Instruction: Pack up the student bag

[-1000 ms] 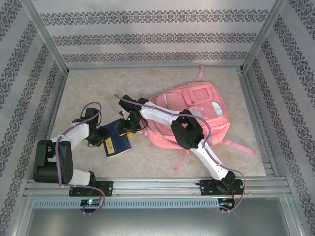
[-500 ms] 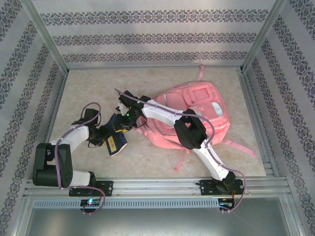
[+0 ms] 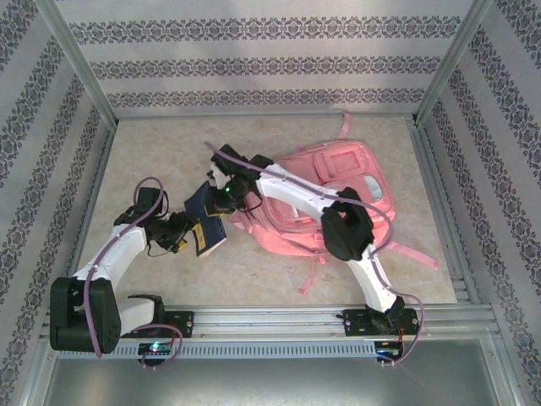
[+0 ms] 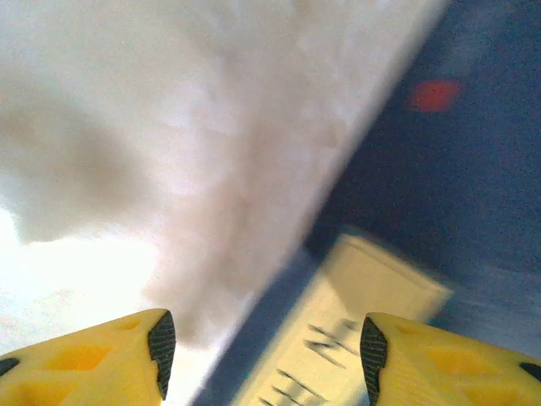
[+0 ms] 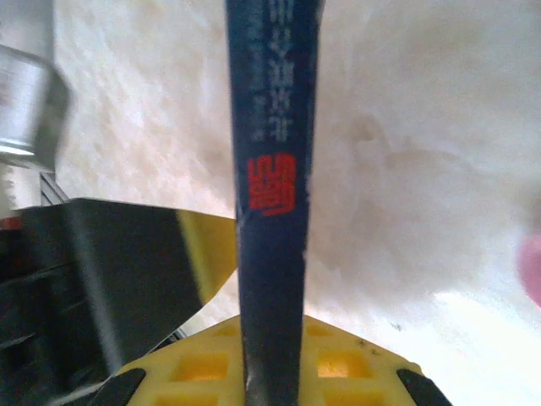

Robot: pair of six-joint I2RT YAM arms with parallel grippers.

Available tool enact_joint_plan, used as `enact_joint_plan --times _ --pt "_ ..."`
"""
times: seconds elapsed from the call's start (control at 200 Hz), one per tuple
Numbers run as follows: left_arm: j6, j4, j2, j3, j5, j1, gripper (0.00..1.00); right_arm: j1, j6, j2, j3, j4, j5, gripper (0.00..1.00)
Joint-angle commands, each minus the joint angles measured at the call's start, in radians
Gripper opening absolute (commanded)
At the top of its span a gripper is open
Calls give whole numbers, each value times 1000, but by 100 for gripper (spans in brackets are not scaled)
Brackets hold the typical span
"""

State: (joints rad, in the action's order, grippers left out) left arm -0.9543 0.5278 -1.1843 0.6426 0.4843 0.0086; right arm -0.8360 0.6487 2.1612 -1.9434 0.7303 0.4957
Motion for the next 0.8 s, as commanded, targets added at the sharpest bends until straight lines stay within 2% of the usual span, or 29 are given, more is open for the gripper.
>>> enact_joint_plan --times 0.0,0.12,0.22,0.36,0.44,0.59,0.794 --pt "-114 -71 23 54 142 2 62 47 53 -163 64 -50 -95 0" --pt "-183 -117 39 108 167 -29 63 89 137 -279 146 -112 -139 0" --pt "-297 -201 69 122 158 -71 64 124 223 -370 208 -189 -175 0" --pt "-443 -309 183 124 36 -136 64 170 347 -473 290 -308 -241 0" --pt "-493 -330 213 148 20 -143 64 194 422 -526 349 -395 -271 0" --pt "-578 -433 210 195 -39 -218 67 220 580 -605 478 -578 -326 0" --pt "-606 -530 154 250 -146 -341 72 236 742 -657 593 -770 -374 0"
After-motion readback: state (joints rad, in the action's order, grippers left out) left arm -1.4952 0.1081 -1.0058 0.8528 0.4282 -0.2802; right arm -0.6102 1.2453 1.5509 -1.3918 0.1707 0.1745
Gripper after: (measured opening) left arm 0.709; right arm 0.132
